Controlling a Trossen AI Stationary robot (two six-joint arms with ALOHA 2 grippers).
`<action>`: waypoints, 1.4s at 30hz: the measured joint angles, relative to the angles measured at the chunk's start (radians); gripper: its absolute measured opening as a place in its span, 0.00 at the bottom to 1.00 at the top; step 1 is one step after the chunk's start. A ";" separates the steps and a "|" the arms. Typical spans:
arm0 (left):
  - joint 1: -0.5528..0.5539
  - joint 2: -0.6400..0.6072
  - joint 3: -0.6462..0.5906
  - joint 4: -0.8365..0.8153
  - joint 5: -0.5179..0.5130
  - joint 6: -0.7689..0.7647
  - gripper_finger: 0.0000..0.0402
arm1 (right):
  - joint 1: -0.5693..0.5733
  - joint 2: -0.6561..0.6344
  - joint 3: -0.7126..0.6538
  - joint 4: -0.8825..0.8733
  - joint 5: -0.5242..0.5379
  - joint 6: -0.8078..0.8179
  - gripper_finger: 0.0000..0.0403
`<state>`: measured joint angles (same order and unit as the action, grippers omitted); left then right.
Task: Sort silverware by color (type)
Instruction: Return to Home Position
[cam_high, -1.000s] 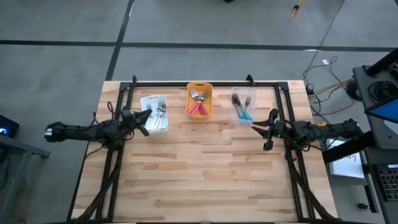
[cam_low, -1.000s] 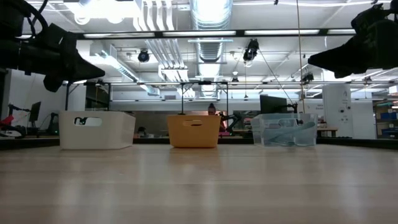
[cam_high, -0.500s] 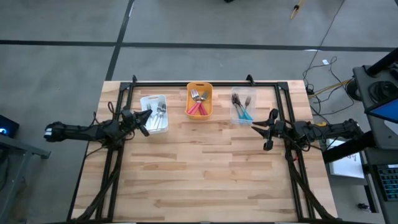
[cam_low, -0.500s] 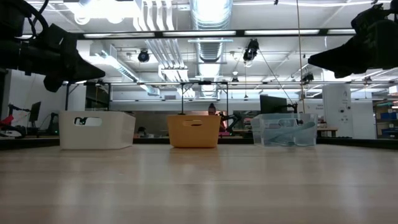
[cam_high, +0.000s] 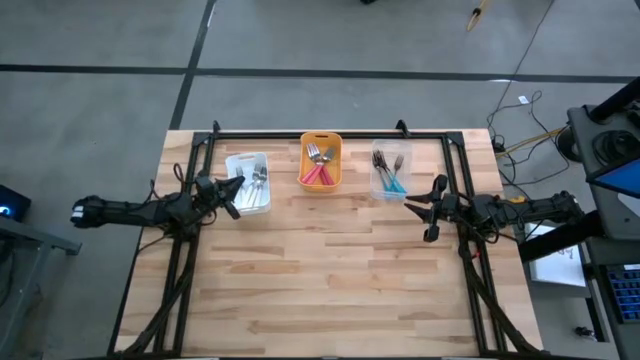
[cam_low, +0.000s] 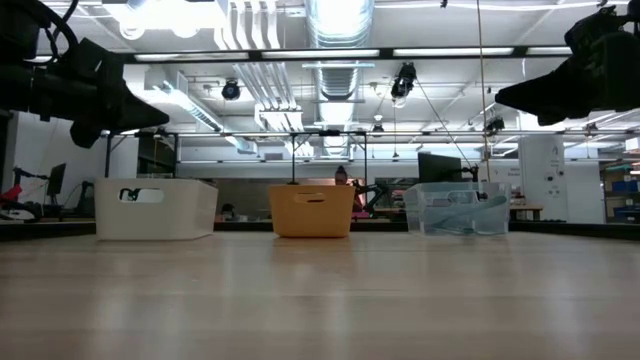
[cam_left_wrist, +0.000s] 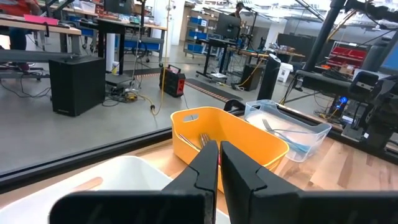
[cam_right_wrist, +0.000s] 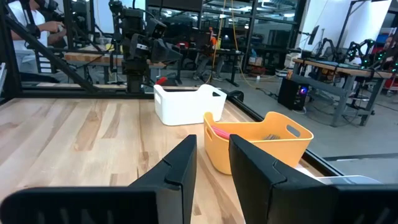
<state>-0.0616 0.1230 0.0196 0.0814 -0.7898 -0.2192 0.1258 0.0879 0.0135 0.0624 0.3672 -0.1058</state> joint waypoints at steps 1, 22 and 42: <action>0.000 0.000 0.000 0.000 0.000 0.000 0.00 | 0.000 0.000 0.000 0.000 0.000 0.001 0.22; 0.000 0.000 0.000 0.000 0.000 0.000 0.00 | 0.000 0.000 0.000 0.000 0.000 0.000 0.21; 0.000 0.000 0.000 0.000 0.000 0.000 0.00 | 0.000 0.000 0.000 0.000 0.000 0.000 0.19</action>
<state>-0.0616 0.1230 0.0196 0.0814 -0.7898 -0.2192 0.1260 0.0879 0.0132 0.0624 0.3674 -0.1054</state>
